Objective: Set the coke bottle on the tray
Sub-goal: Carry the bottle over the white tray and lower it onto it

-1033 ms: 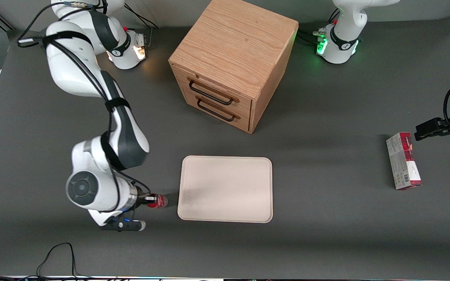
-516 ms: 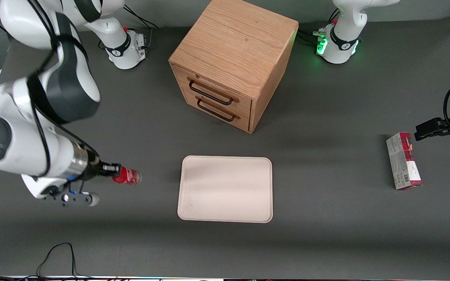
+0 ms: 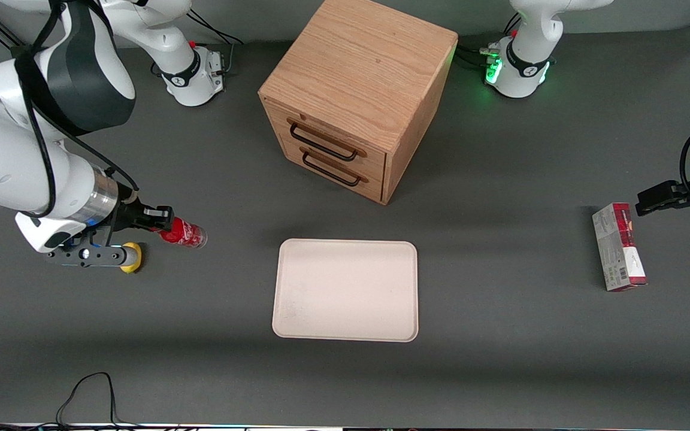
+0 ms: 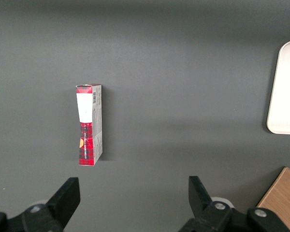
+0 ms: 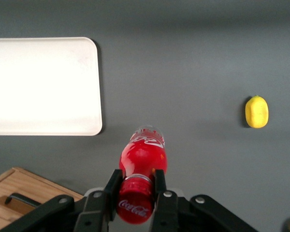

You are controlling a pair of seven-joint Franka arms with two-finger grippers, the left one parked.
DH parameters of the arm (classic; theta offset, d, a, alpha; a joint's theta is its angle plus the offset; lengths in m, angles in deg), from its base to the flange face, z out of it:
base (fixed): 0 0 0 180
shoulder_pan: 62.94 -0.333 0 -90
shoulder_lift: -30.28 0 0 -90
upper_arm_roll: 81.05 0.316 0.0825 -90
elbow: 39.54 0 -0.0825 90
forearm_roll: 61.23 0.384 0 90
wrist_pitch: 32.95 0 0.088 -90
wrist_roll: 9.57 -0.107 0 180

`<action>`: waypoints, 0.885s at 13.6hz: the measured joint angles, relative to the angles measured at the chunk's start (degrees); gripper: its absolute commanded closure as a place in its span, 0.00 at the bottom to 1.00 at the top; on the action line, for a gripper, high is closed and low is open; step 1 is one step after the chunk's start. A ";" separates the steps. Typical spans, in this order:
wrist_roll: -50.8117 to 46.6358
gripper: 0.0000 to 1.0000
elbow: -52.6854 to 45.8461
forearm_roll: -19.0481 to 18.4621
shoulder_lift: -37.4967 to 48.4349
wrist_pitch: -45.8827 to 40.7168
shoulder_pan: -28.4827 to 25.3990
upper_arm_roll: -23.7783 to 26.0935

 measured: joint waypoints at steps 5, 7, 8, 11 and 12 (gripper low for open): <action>-14.02 1.00 -16.75 0.07 -18.44 7.16 -3.22 0.94; -17.44 1.00 -19.92 0.07 -23.94 12.12 -5.30 0.95; -18.42 1.00 -20.70 0.07 -25.60 14.01 -5.93 0.95; -18.89 1.00 -21.48 0.06 -28.36 17.77 -6.39 0.94; -18.89 1.00 -21.63 -0.02 -29.12 17.92 -6.67 0.94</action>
